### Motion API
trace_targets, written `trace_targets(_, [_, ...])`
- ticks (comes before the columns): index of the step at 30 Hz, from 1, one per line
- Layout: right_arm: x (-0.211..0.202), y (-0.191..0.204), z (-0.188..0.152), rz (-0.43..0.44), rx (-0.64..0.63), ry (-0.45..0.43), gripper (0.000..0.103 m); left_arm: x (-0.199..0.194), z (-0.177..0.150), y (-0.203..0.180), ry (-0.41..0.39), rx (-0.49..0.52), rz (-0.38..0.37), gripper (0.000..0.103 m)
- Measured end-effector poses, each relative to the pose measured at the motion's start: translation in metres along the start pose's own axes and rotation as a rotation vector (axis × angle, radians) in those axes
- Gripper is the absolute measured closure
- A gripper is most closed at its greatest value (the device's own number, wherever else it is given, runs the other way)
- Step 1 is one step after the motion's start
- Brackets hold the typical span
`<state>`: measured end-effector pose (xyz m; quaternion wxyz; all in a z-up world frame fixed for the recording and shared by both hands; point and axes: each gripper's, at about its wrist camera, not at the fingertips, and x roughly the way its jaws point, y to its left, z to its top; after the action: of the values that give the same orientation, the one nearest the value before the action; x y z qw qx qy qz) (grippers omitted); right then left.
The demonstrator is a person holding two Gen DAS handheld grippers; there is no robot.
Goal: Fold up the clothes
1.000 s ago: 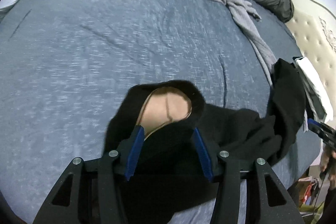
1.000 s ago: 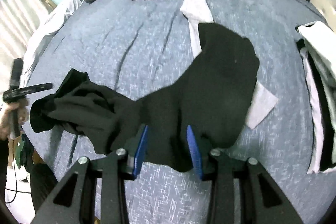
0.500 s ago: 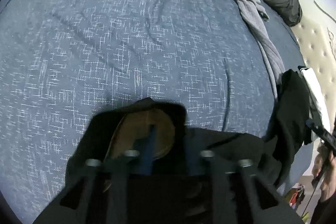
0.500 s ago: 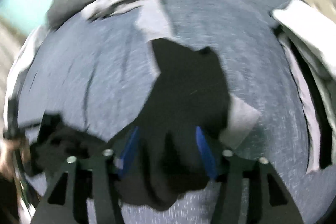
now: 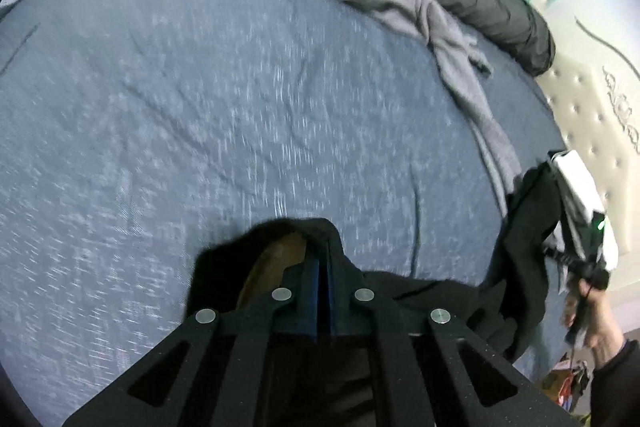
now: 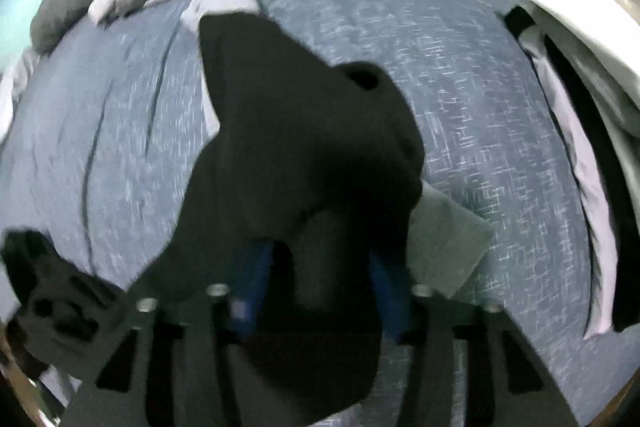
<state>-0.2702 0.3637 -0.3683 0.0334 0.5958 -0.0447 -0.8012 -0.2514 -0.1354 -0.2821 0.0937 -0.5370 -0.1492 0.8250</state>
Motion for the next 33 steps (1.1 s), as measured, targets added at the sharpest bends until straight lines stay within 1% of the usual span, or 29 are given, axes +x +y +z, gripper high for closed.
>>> trace_targets(1, [0.000, -0.001, -0.003, 0.010, 0.002, -0.002, 0.088, -0.007, 0.003, -0.001, -0.015, 0.003, 0.002, 0.101])
trace_targets(2, [-0.003, -0.003, -0.004, 0.014, 0.009, -0.014, 0.091, -0.015, 0.006, -0.002, -0.032, 0.007, 0.003, 0.101])
trace_targets(5, [-0.026, -0.009, -0.005, 0.028, 0.022, -0.090, 0.093, -0.044, 0.015, -0.001, -0.090, 0.013, 0.010, 0.101])
trace_targets(8, [-0.062, -0.016, -0.001, 0.060, 0.042, -0.185, 0.094, -0.074, 0.027, -0.001, -0.141, 0.009, 0.006, 0.101])
trace_targets(11, [-0.101, -0.021, 0.008, 0.098, 0.048, -0.273, 0.094, -0.110, 0.038, 0.000, -0.211, 0.001, 0.012, 0.101])
trace_targets(13, [-0.125, -0.022, 0.013, 0.113, 0.050, -0.324, 0.094, -0.135, 0.045, 0.002, -0.259, -0.019, 0.004, 0.101])
trace_targets(16, [-0.153, -0.024, 0.013, 0.129, 0.051, -0.376, 0.094, -0.166, 0.052, 0.007, -0.303, -0.028, 0.028, 0.100])
trace_targets(20, [-0.163, -0.036, 0.005, 0.138, 0.065, -0.396, 0.094, -0.192, 0.057, 0.016, -0.346, -0.058, 0.034, 0.100])
trace_targets(24, [-0.165, -0.052, -0.009, 0.154, 0.096, -0.406, 0.094, -0.204, 0.057, 0.025, -0.361, -0.076, 0.045, 0.100])
trace_targets(27, [-0.163, -0.061, -0.019, 0.162, 0.096, -0.410, 0.094, -0.210, 0.057, 0.036, -0.365, -0.097, 0.046, 0.100])
trace_targets(30, [-0.148, -0.066, -0.038, 0.172, 0.091, -0.371, 0.094, -0.209, 0.054, 0.050, -0.357, -0.127, 0.059, 0.100])
trace_targets(33, [-0.122, -0.066, -0.060, 0.184, 0.069, -0.298, 0.094, -0.200, 0.047, 0.067, -0.336, -0.157, 0.073, 0.100])
